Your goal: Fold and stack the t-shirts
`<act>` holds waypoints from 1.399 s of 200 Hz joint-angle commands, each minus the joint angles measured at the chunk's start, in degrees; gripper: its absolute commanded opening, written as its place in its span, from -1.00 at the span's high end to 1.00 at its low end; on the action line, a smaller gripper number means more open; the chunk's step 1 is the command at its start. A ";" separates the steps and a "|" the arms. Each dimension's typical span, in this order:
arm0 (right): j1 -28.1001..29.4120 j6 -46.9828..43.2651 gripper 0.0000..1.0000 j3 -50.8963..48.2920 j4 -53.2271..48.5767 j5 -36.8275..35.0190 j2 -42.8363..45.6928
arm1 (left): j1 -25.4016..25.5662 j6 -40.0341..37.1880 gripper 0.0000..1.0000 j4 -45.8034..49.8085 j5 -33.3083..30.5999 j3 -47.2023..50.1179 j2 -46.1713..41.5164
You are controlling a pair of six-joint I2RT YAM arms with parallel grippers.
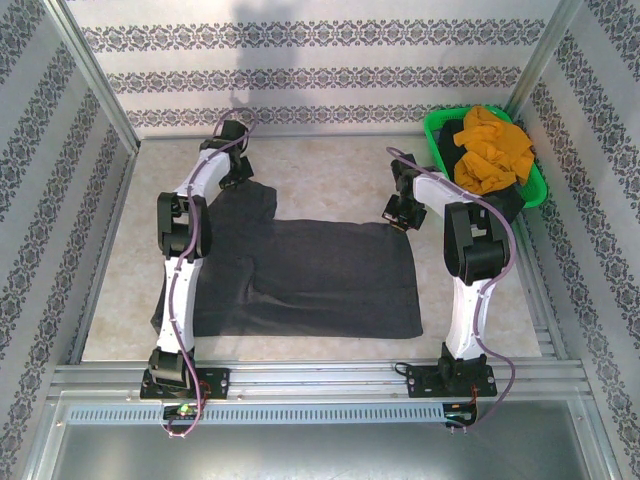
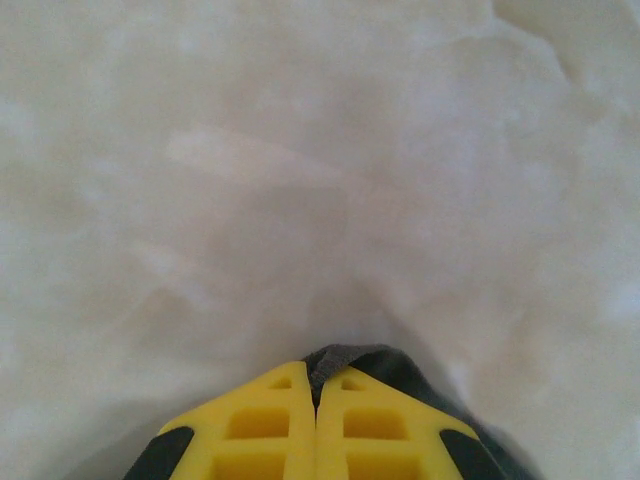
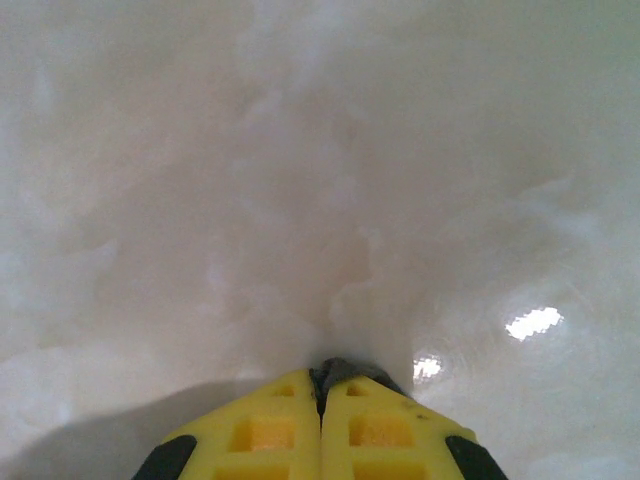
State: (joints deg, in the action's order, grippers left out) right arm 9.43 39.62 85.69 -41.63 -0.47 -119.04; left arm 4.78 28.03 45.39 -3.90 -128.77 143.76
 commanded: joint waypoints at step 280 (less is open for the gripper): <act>4.41 -5.41 1.00 -31.95 4.56 -4.28 33.16 | -1.45 32.72 1.00 30.46 -2.57 79.41 -101.81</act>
State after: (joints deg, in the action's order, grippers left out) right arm 13.39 32.47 54.54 -36.29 -3.44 -86.37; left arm 2.57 56.07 67.79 -7.81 -48.34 43.03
